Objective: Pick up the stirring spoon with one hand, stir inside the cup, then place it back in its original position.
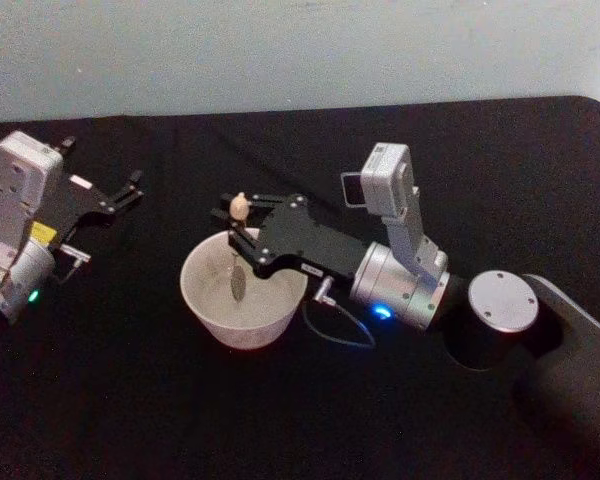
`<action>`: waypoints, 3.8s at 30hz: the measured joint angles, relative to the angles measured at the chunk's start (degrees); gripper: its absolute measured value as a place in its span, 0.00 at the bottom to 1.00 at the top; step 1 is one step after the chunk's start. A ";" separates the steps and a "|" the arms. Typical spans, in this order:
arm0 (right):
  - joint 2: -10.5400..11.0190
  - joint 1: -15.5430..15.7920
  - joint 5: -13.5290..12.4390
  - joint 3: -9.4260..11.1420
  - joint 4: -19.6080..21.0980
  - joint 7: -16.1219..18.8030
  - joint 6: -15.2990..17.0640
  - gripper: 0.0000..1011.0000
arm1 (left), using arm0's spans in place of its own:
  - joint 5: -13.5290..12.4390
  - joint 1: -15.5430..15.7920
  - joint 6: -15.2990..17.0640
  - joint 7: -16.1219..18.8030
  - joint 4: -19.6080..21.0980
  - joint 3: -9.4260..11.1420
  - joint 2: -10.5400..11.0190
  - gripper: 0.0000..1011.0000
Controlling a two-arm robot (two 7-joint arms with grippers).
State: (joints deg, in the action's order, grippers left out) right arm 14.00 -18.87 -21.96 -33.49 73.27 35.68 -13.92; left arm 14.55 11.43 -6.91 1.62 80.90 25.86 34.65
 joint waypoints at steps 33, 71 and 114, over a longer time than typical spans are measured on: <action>4.28 4.79 -1.29 3.30 5.97 -0.42 0.69 0.16 | 0.00 0.00 0.00 0.00 0.00 0.00 0.00 0.99; 1.08 1.28 0.78 -1.64 2.75 0.73 0.60 0.16 | 0.00 0.00 0.00 0.00 0.00 0.00 0.00 0.99; 2.71 3.15 -0.16 3.46 3.72 -1.37 1.03 0.16 | 0.00 0.00 0.00 0.00 0.00 0.00 0.00 0.99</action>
State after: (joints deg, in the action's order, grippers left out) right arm 16.71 -15.73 -22.11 -30.03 76.99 34.30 -12.88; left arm 14.55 11.43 -6.91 1.62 80.90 25.86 34.64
